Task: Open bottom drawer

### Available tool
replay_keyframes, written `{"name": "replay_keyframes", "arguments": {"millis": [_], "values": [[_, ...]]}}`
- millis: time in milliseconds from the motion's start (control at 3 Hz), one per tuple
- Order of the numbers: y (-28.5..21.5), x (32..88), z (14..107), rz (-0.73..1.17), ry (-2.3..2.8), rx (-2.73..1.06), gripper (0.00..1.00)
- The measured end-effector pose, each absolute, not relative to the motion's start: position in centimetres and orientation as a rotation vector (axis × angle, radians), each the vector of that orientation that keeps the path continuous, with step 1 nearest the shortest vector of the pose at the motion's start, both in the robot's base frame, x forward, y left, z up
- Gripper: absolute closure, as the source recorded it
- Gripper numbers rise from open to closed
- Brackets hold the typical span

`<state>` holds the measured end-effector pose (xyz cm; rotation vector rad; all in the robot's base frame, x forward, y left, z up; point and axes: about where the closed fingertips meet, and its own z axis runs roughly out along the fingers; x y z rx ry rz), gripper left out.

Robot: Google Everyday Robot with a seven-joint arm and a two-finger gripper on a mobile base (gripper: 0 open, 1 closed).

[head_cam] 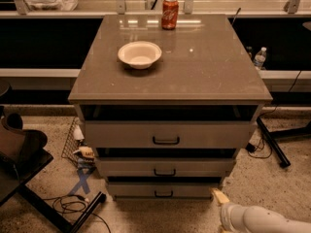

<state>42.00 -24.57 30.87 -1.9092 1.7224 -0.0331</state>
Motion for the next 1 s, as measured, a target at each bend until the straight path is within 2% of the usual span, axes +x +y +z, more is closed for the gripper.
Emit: {"name": "replay_keyframes", "arguments": {"millis": [1000], "values": [[-21.0, 48.8, 23.3, 0.083, 1.763, -1.903, 0.00]]}}
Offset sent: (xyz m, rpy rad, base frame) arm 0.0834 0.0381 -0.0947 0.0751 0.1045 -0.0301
